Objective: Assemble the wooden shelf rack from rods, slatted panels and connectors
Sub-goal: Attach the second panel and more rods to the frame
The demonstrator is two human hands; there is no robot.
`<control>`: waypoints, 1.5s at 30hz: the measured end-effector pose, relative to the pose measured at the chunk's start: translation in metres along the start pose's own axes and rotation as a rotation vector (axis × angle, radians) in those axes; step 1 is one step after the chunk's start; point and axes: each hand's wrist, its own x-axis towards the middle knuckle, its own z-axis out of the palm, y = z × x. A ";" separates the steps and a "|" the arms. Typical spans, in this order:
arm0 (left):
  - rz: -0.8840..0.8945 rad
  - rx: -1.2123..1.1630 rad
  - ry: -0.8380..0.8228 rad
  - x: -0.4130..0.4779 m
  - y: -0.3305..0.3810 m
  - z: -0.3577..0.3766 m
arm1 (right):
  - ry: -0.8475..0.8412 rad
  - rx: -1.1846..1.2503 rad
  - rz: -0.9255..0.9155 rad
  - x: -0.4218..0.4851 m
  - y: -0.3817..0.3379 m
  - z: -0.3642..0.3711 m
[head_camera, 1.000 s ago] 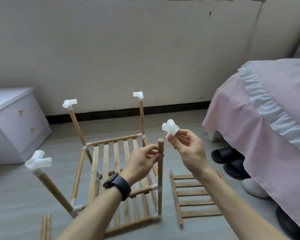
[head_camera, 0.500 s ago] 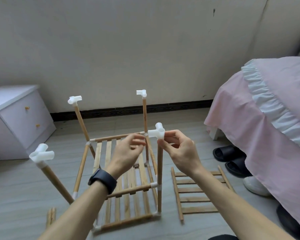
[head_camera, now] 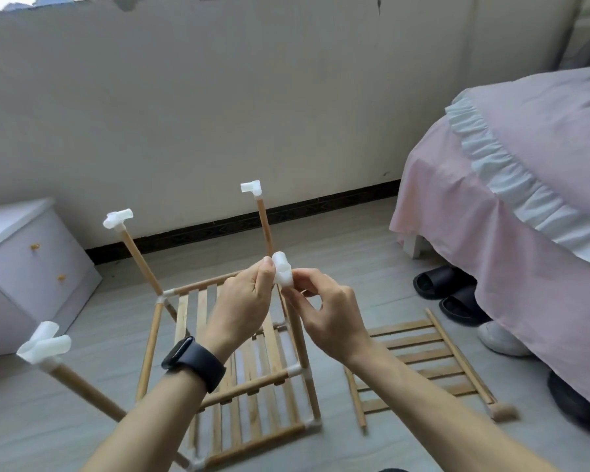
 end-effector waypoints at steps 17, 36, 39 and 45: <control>-0.045 0.213 -0.163 0.010 0.003 -0.013 | 0.066 0.007 0.011 -0.007 0.006 0.009; -0.557 -0.379 0.606 -0.104 -0.113 -0.159 | 0.117 0.416 0.450 0.018 -0.020 0.060; -0.558 -0.480 0.629 -0.104 -0.118 -0.148 | 0.208 0.378 0.424 0.022 -0.021 0.068; -0.519 -0.597 0.782 -0.098 -0.130 -0.133 | 0.352 0.299 0.473 0.033 -0.013 0.073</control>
